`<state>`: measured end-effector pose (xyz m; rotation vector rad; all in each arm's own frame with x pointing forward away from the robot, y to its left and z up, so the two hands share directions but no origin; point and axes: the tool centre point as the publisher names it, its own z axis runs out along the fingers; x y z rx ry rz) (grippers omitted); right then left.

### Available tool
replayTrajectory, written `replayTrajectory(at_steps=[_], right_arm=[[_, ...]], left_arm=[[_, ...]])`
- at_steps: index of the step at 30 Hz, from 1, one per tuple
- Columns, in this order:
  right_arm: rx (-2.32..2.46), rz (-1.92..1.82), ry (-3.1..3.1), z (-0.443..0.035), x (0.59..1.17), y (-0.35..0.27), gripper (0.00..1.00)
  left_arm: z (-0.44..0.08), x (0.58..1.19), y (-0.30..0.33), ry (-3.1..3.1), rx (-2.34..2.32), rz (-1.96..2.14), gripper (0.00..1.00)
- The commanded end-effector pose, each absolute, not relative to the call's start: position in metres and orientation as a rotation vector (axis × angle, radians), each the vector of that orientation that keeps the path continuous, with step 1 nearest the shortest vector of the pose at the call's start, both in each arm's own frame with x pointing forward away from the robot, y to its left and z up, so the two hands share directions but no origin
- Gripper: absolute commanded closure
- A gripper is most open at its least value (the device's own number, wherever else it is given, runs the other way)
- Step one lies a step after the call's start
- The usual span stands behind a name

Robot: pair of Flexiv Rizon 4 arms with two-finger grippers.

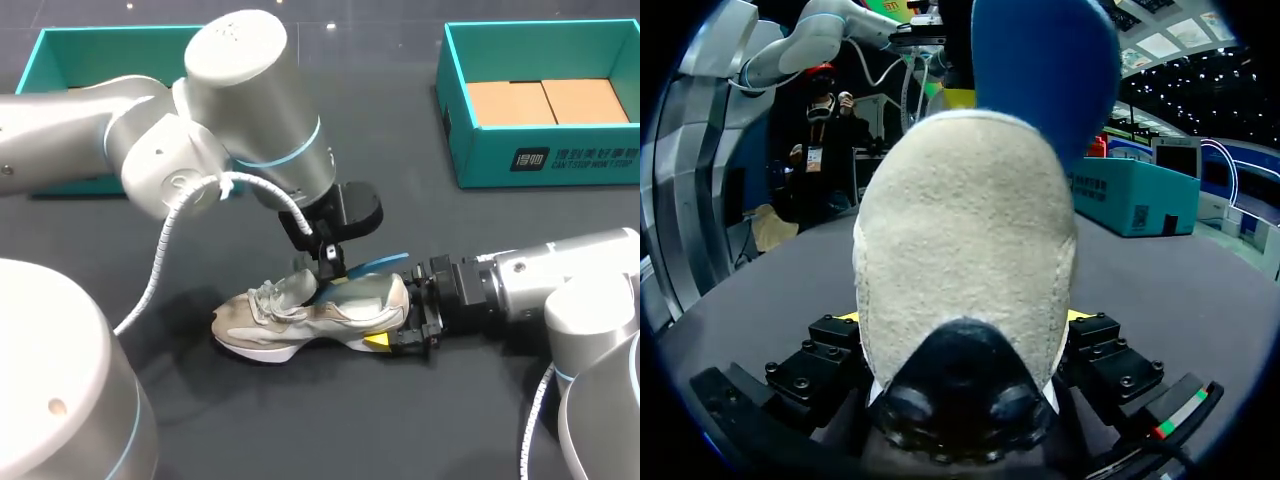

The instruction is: Take the shoe out of the shoebox, open the shoe tongue, remove and reinsert the insole, then place the shoe into the shoebox

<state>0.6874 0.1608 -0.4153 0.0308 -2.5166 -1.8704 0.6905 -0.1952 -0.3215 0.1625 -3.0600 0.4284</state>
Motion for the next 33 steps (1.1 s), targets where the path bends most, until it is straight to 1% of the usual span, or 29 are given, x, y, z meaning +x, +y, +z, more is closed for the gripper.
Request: replayTrajectory(at_steps=[1, 2, 5, 7, 8, 9, 10, 11, 13, 14, 19, 23, 25, 26, 27, 28, 30, 33], right_arm=[[0.032, -1.864, -2.520, -0.416, 0.687, 0.161, 1.00], [0.032, -1.864, -2.520, -0.416, 0.687, 0.161, 1.00], [0.032, -1.864, -2.520, -0.416, 0.687, 0.161, 1.00], [0.032, -1.864, -2.520, -0.416, 0.687, 0.161, 1.00], [0.032, -1.864, -2.520, -0.416, 0.687, 0.161, 1.00], [0.032, -1.864, -2.520, -0.416, 0.687, 0.161, 1.00], [0.032, -1.864, -2.520, -0.416, 0.687, 0.161, 1.00], [0.032, -1.864, -2.520, -0.416, 0.687, 0.161, 1.00], [0.032, -1.864, -2.520, -0.416, 0.687, 0.161, 1.00], [0.032, -1.864, -2.520, -0.416, 0.687, 0.161, 1.00], [0.032, -1.864, -2.520, -0.416, 0.687, 0.161, 1.00], [0.032, -1.864, -2.520, -0.416, 0.687, 0.161, 1.00], [0.032, -1.864, -2.520, -0.416, 0.687, 0.161, 1.00], [0.032, -1.864, -2.520, -0.416, 0.687, 0.161, 1.00], [0.032, -1.864, -2.520, -0.416, 0.687, 0.161, 1.00], [0.032, -1.864, -2.520, -0.416, 0.687, 0.161, 1.00], [0.032, -1.864, -2.520, -0.416, 0.687, 0.161, 1.00], [0.032, -1.864, -2.520, -0.416, 0.687, 0.161, 1.00]], left_arm=[[-0.323, 0.691, -0.209, -3.075, 0.171, 0.387, 1.00], [-0.322, 0.691, -0.210, -3.075, 0.170, 0.388, 1.00], [-0.321, 0.690, -0.209, -3.081, 0.170, 0.399, 0.68], [-0.319, 0.690, -0.208, -3.088, 0.177, 0.405, 0.54], [-0.318, 0.690, -0.207, -3.093, 0.185, 0.408, 0.50], [-0.318, 0.689, -0.206, -3.096, 0.189, 0.411, 0.38], [-0.317, 0.689, -0.205, -3.107, 0.205, 0.419, 0.29], [-0.315, 0.687, -0.203, -3.117, 0.215, 0.426, 0.26], [-0.312, 0.683, -0.200, -3.139, 0.238, 0.448, 0.25], [-0.310, 0.681, -0.199, -3.148, 0.246, 0.463, 0.22], [-0.305, 0.671, -0.197, -3.207, 0.298, 0.513, 0.26], [-0.302, 0.667, -0.197, -3.237, 0.322, 0.545, 0.27], [-0.302, 0.667, -0.198, -3.242, 0.329, 0.553, 0.31], [-0.301, 0.668, -0.199, -3.249, 0.345, 0.564, 0.37], [-0.301, 0.668, -0.199, -3.250, 0.347, 0.566, 0.38], [-0.301, 0.669, -0.200, -3.259, 0.365, 0.581, 0.42], [-0.302, 0.669, -0.201, -3.275, 0.380, 0.591, 0.46], [-0.304, 0.669, -0.202, -3.299, 0.399, 0.606, 0.48]])
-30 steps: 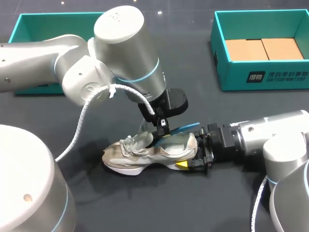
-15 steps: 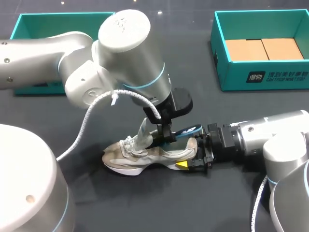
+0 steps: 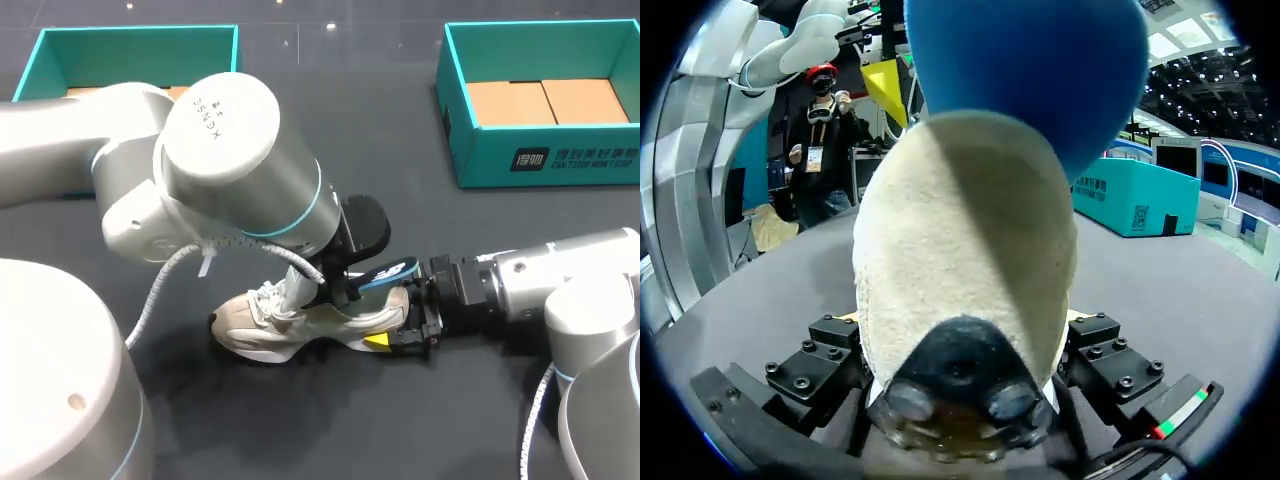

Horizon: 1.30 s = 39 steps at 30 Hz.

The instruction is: Take the shoe out of the shoebox, open the shoe tongue, remove and reinsert the insole, then place the shoe into the shoebox

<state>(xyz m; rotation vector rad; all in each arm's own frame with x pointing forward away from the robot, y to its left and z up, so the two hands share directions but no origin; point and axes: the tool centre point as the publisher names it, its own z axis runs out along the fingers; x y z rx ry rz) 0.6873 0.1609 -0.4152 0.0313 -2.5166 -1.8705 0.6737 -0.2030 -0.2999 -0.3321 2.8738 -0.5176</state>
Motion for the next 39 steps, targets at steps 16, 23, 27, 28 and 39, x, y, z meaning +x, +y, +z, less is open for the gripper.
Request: replayTrajectory(at_steps=[16, 23, 27, 28, 39], right_arm=[[0.032, -1.864, -2.520, -0.416, 0.687, 0.161, 1.00], [0.032, -1.864, -2.520, -0.416, 0.687, 0.161, 1.00], [0.032, -1.864, -2.520, -0.416, 0.687, 0.161, 1.00], [0.032, -1.864, -2.520, -0.416, 0.687, 0.161, 1.00], [0.032, -1.864, -2.520, -0.416, 0.687, 0.161, 1.00]], left_arm=[[-0.317, 0.671, -0.213, 2.704, -0.392, -0.521, 0.47], [-0.325, 0.674, -0.219, 2.646, -0.405, -0.498, 0.48], [-0.329, 0.674, -0.220, 2.630, -0.398, -0.506, 0.50], [-0.330, 0.674, -0.220, 2.625, -0.397, -0.507, 0.51], [-0.343, 0.677, -0.218, 2.565, -0.417, -0.512, 0.52]])
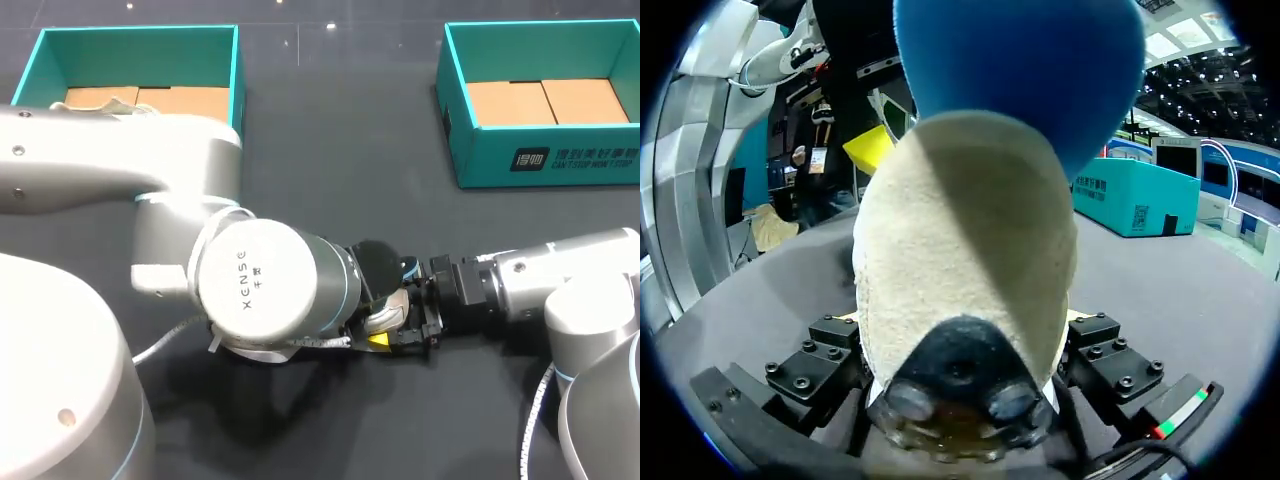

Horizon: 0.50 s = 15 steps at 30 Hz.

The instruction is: Take the shoe out of the shoebox, open the shoe tongue, remove and reinsert the insole, then place the shoe into the shoebox

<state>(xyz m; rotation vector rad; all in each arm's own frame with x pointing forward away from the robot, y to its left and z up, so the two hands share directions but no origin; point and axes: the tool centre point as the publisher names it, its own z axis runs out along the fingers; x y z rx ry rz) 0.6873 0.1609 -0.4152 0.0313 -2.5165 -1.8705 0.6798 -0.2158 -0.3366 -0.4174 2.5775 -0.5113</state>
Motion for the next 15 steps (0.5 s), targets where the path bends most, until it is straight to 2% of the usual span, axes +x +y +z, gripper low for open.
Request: replayTrajectory(at_steps=[1, 15], right_arm=[[0.032, -1.864, -2.520, -0.416, 0.687, 0.161, 1.00], [0.032, -1.864, -2.520, -0.416, 0.687, 0.161, 1.00]], left_arm=[[-0.343, 0.678, -0.217, 2.558, -0.421, -0.518, 0.52], [-0.351, 0.692, -0.214, 2.548, -0.438, -0.605, 0.59]])
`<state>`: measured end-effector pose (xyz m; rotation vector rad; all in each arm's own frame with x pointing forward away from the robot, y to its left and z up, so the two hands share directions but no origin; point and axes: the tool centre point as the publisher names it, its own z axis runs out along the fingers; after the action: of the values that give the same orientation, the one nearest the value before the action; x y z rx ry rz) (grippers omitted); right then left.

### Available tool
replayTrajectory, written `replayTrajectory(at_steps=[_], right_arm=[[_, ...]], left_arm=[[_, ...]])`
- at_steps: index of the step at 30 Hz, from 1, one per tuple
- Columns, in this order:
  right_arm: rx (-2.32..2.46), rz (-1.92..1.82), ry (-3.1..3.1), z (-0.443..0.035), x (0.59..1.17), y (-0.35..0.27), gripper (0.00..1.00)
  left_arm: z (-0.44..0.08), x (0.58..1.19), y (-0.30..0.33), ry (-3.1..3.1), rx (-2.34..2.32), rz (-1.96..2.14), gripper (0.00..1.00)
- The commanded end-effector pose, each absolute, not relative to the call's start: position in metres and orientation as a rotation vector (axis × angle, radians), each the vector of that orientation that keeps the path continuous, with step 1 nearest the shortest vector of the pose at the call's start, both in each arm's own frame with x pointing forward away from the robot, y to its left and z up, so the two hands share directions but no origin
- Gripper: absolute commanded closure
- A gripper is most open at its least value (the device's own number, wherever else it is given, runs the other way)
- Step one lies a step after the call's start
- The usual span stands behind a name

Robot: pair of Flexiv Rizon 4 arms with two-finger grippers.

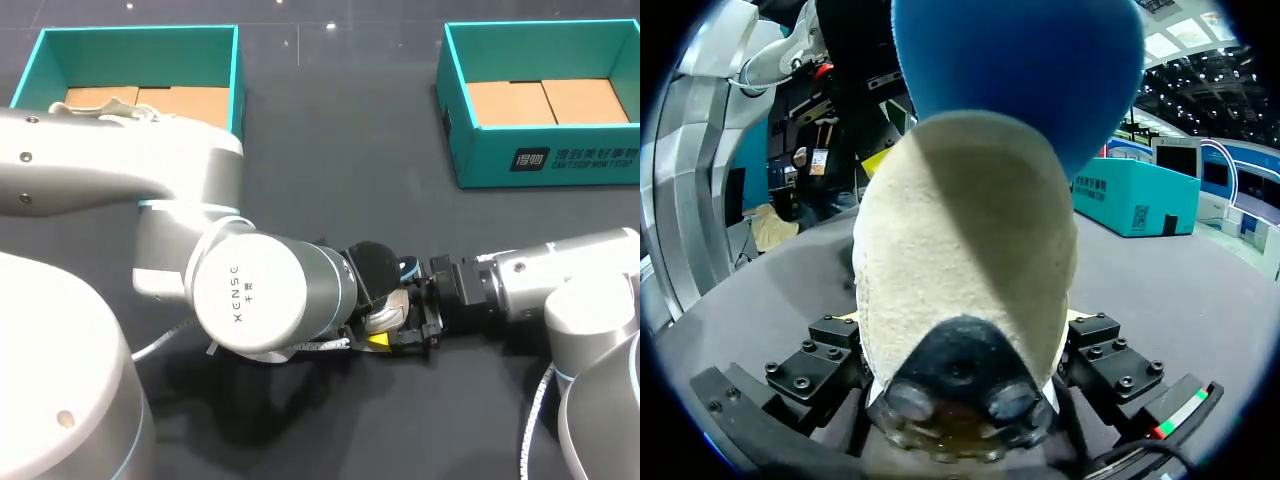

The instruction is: Take the shoe out of the shoebox, open the shoe tongue, remove and reinsert the insole, then place the shoe into the shoebox

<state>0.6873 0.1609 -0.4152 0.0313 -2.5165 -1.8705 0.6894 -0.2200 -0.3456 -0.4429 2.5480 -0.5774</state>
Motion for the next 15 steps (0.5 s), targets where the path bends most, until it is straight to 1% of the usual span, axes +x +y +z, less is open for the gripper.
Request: replayTrajectory(at_steps=[1, 2, 3, 6, 7, 15], right_arm=[[0.032, -1.864, -2.520, -0.416, 0.687, 0.161, 1.00], [0.032, -1.864, -2.520, -0.416, 0.687, 0.161, 1.00], [0.032, -1.864, -2.520, -0.416, 0.687, 0.161, 1.00], [0.032, -1.864, -2.520, -0.416, 0.687, 0.161, 1.00], [0.032, -1.864, -2.520, -0.416, 0.687, 0.161, 1.00], [0.032, -1.864, -2.520, -0.416, 0.687, 0.161, 1.00]], left_arm=[[-0.351, 0.692, -0.214, 2.548, -0.438, -0.611, 0.60], [-0.352, 0.693, -0.214, 2.548, -0.437, -0.615, 0.62], [-0.352, 0.693, -0.214, 2.546, -0.436, -0.621, 0.65], [-0.352, 0.693, -0.214, 2.548, -0.429, -0.640, 0.99], [-0.351, 0.693, -0.214, 2.548, -0.427, -0.647, 1.00], [-0.338, 0.695, -0.219, 2.572, -0.409, -0.688, 1.00]])
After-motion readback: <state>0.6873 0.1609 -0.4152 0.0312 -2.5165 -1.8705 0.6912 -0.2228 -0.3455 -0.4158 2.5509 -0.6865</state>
